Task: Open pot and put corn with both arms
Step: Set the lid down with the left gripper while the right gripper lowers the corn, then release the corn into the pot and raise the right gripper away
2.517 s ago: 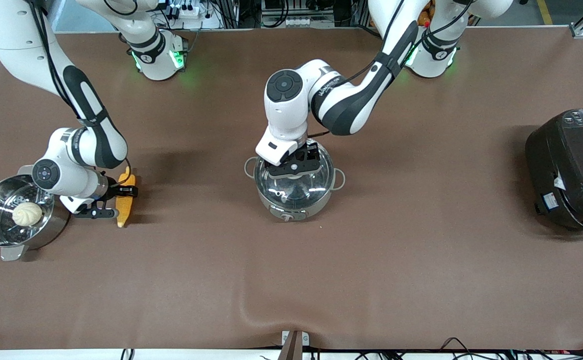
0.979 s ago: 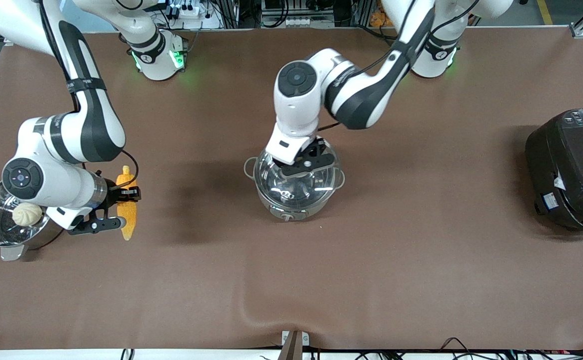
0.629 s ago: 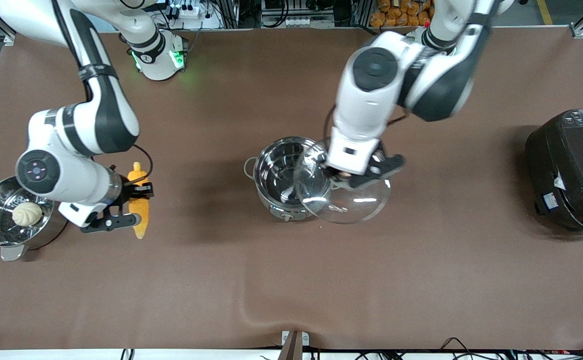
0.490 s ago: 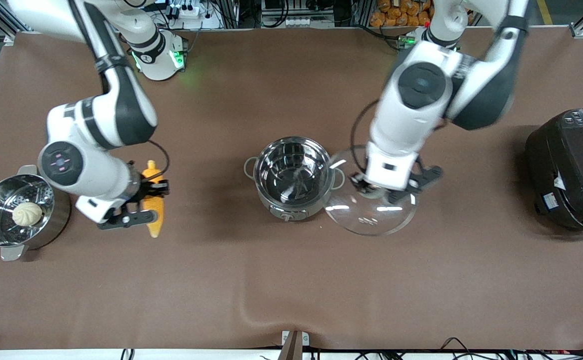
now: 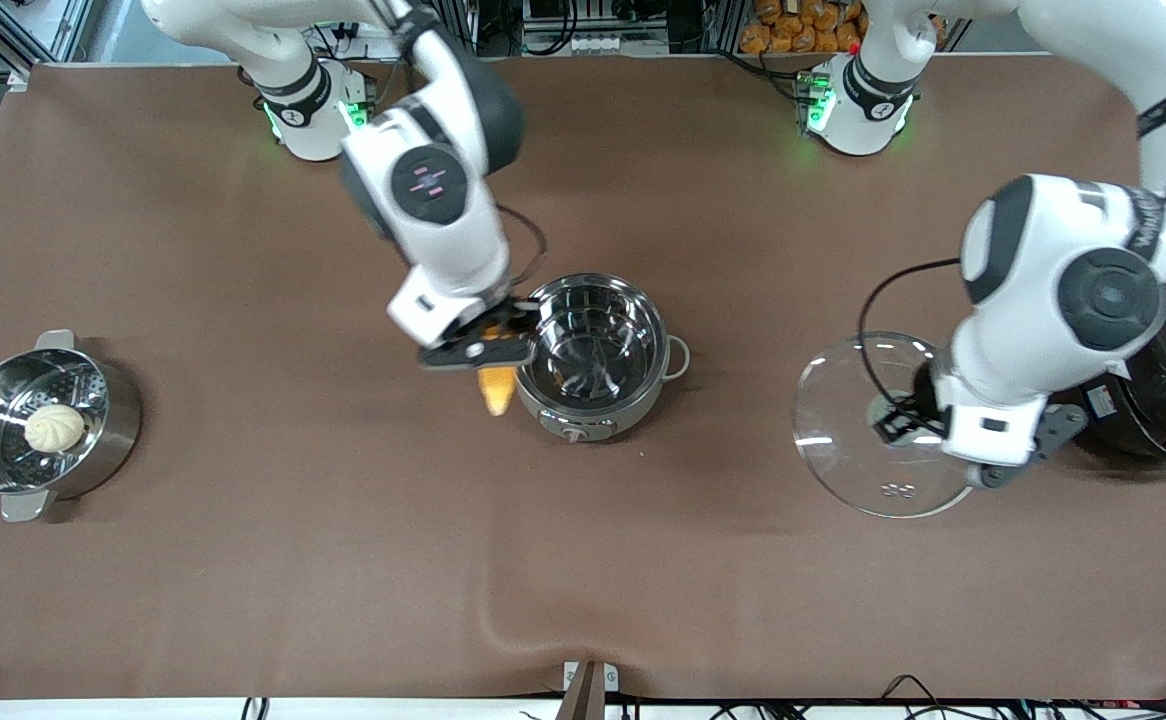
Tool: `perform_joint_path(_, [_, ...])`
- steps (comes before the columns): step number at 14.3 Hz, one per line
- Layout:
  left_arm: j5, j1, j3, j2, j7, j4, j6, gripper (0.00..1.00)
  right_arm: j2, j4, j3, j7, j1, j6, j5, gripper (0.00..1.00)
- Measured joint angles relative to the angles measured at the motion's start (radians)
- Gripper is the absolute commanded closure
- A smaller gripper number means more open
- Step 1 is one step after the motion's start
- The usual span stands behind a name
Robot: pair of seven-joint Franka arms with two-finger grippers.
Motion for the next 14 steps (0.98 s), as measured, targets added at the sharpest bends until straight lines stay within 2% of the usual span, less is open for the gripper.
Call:
perform_joint_path(2, [0.0, 0.026, -0.001, -0.002, 0.021, -0.056, 0.057, 1.0, 0.073, 0.007, -0.002, 0.082, 0.067, 0.078, 0.0, 0.74])
perform_joint_path(3, [0.0, 0.026, -0.002, -0.008, 0.021, -0.098, 0.106, 1.0, 0.112, 0.014, -0.003, 0.098, 0.083, 0.097, 0.0, 0.66])
perform_joint_path(5, [0.0, 0.023, -0.009, -0.042, 0.021, -0.211, 0.224, 1.0, 0.168, 0.028, -0.01, 0.102, 0.085, 0.117, 0.0, 0.33])
perform_joint_path(6, [0.0, 0.021, -0.011, -0.07, 0.021, -0.284, 0.291, 1.0, 0.182, 0.035, -0.015, 0.102, 0.084, 0.119, 0.001, 0.1])
perform_joint_path(7, [0.0, 0.021, -0.013, -0.099, 0.021, -0.36, 0.356, 1.0, 0.186, 0.041, -0.019, 0.103, 0.084, 0.117, 0.003, 0.0])
perform_joint_path(9, [0.0, 0.021, -0.013, -0.142, 0.021, -0.501, 0.472, 1.0, 0.186, 0.055, -0.02, 0.103, 0.084, 0.112, 0.005, 0.0])
perform_joint_path(11, [0.0, 0.022, -0.013, -0.148, 0.021, -0.594, 0.563, 1.0, 0.186, 0.066, -0.022, 0.103, 0.083, 0.108, 0.005, 0.0])
perform_joint_path(14, [0.0, 0.024, -0.011, -0.115, 0.021, -0.637, 0.628, 1.0, 0.176, 0.079, -0.035, 0.104, 0.067, 0.096, 0.006, 0.0])
